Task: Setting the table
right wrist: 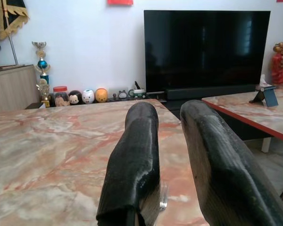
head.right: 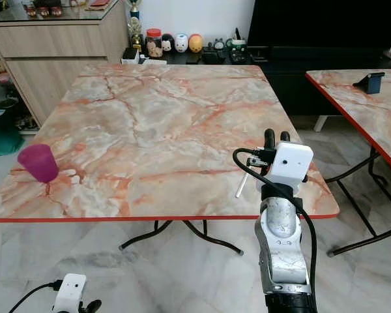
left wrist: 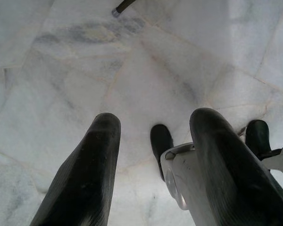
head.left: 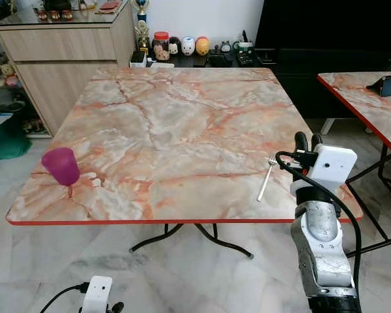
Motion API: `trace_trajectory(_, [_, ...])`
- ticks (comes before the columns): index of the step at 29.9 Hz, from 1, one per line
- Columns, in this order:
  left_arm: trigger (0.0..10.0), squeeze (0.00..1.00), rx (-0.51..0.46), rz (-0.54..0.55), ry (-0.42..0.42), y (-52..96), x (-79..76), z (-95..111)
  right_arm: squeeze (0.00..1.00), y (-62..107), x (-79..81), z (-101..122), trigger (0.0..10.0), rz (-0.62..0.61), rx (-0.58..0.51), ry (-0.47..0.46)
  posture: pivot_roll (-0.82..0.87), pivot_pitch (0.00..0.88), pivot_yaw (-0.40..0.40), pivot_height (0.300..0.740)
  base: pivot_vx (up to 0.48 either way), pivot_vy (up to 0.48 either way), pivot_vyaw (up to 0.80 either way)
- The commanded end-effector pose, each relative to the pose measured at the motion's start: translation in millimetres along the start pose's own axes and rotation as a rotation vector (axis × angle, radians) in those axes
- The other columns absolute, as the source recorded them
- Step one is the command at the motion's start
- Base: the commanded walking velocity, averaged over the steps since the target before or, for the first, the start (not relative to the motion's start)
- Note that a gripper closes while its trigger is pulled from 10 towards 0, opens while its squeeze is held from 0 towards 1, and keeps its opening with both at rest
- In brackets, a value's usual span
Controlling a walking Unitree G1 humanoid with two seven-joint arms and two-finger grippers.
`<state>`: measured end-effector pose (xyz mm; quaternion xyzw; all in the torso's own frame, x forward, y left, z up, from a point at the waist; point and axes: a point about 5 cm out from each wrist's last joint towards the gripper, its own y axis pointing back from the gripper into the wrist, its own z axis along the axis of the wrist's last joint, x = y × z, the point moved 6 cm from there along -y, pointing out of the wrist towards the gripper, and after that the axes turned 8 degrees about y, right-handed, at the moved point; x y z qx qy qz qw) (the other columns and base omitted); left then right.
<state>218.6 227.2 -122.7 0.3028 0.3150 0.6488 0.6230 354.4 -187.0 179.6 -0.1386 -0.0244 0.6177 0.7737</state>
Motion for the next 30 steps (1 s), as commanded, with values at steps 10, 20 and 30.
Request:
trace_trajectory(10, [10.0, 0.0, 0.02, -0.002, 0.006, 0.4, 0.3, -4.3, 0.0, 1.6, 2.2, -6.1, 10.0, 0.015, 0.032, 0.009, -0.01, 0.0, -0.028, 0.74, 0.025, 0.0, 0.0])
trace_trajectory(20, [10.0, 0.0, 0.02, -0.002, 0.007, 0.3, 0.0, -4.4, 0.0, 1.8, 2.7, -8.0, 10.0, 0.019, 0.043, 0.012, -0.01, 0.0, -0.03, 0.74, 0.267, 0.0, 0.0])
trace_trajectory(30, [10.0, 0.0, 0.021, -0.001, 0.005, 0.3, 0.2, -4.4, 0.0, 2.7, 2.9, -10.1, 10.0, 0.02, 0.053, 0.016, -0.01, 0.0, -0.03, 0.74, 0.296, 0.0, 0.0])
